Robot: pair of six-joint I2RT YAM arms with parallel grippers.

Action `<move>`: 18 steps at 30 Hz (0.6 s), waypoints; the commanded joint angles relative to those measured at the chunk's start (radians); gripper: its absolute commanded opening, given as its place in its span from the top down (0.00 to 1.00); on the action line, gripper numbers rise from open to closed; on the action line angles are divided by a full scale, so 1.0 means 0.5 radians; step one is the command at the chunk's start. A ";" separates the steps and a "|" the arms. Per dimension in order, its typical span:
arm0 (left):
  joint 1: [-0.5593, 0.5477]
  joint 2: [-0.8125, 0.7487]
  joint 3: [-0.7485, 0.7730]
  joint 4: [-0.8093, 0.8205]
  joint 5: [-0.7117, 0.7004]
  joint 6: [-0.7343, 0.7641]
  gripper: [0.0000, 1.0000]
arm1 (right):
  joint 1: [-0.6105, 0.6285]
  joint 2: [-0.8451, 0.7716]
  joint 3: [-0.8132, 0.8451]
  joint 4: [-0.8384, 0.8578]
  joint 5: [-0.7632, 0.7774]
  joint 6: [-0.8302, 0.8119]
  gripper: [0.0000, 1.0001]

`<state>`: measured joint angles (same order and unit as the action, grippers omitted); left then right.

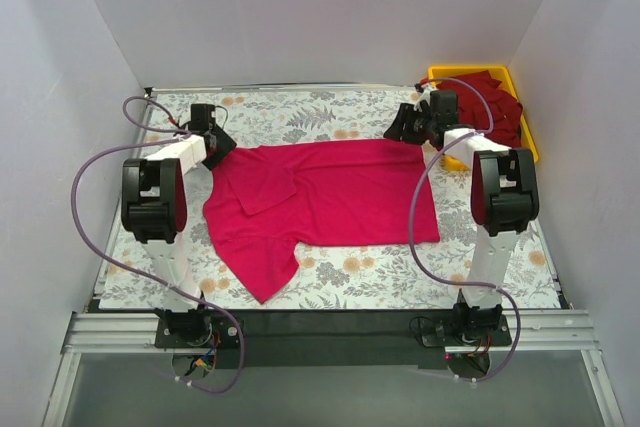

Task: Fold and stack the t-shirts
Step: Fold the tshirt

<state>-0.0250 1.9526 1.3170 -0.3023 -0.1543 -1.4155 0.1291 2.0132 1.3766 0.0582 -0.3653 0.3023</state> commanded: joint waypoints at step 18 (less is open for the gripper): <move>0.191 0.230 -0.051 -0.006 -0.317 -0.130 0.77 | -0.080 0.324 0.097 -0.003 0.387 -0.019 0.56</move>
<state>0.0151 2.0529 1.3537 -0.2356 -0.2485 -1.4616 0.1001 2.1422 1.4197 0.0692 -0.2623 0.2974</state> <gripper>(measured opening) 0.233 0.439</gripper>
